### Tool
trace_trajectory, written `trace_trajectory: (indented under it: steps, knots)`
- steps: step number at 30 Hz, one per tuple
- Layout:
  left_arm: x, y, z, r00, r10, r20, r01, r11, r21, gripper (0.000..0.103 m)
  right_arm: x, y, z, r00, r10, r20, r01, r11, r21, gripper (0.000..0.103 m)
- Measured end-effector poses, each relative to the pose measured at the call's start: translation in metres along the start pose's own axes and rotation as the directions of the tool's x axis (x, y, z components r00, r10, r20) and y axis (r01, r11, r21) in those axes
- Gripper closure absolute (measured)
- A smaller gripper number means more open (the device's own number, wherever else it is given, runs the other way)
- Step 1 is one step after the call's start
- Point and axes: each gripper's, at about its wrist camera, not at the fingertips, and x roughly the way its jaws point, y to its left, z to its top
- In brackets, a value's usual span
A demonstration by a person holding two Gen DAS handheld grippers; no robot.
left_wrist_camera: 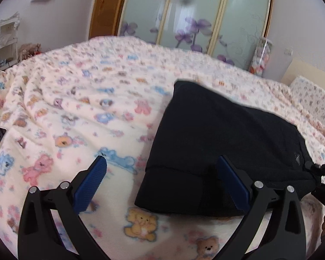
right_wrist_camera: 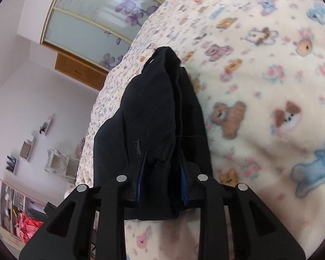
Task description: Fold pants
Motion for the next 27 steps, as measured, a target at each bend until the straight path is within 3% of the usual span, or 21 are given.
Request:
trace_trajectory:
  steps: [4,6,9,11,13,15,17,19,20,21,23,27]
  knots:
    - [-0.035,-0.01,0.01,0.98,-0.023,0.199,0.02,1.0,0.018,0.002,-0.004,0.008,0.0,0.999,0.04,-0.027,-0.041,0.998,-0.042,0.075]
    - [-0.042,-0.027,0.017,0.971,-0.046,0.235,0.027,0.996,0.086,0.002,0.0,0.014,-0.001,0.999,0.033,-0.035,-0.035,0.996,-0.077,0.076]
    - [-0.027,-0.063,0.024,0.982,-0.062,0.176,0.021,0.974,0.227,0.002,0.007,0.008,0.001,0.999,-0.026,-0.046,0.022,0.996,-0.086,0.073]
    - [0.0,-0.084,0.027,0.998,-0.017,0.057,-0.001,0.952,0.307,0.002,0.006,0.006,0.005,0.996,-0.055,-0.071,0.05,0.996,-0.069,0.064]
    - [0.017,-0.09,0.026,1.0,0.011,-0.025,-0.003,0.95,0.313,0.002,-0.003,0.012,0.008,0.992,-0.103,-0.074,0.095,0.99,-0.103,0.05]
    - [0.02,-0.084,0.022,0.999,-0.009,-0.036,0.019,0.957,0.29,0.002,-0.02,0.022,0.01,0.985,-0.174,-0.004,0.171,0.973,-0.155,0.035]
    - [0.021,-0.077,0.02,1.0,-0.012,-0.02,0.017,0.963,0.268,0.002,-0.046,0.029,0.015,0.974,-0.185,0.13,0.206,0.963,-0.172,0.033]
    - [0.024,-0.074,0.023,0.999,-0.018,-0.031,0.025,0.968,0.248,0.002,-0.059,0.039,0.023,0.972,-0.093,0.217,0.136,0.972,-0.189,0.033]
    - [0.024,-0.073,0.022,0.999,-0.015,-0.029,0.021,0.97,0.242,0.002,-0.058,0.043,0.028,0.976,-0.043,0.212,0.086,0.976,-0.198,0.033]
    - [0.024,-0.071,0.02,1.0,-0.011,-0.025,0.016,0.971,0.24,0.002,-0.049,0.049,0.034,0.984,0.018,0.178,0.02,0.978,-0.207,0.033]
    - [0.027,-0.069,0.019,1.0,0.002,-0.029,0.005,0.972,0.235,0.002,-0.03,0.055,0.038,0.991,0.064,0.116,-0.039,0.977,-0.209,0.029]
    - [0.043,-0.068,0.013,0.994,0.038,-0.099,-0.012,0.97,0.245,0.002,0.014,0.062,0.041,0.999,0.049,-0.007,-0.05,0.976,-0.212,0.024]
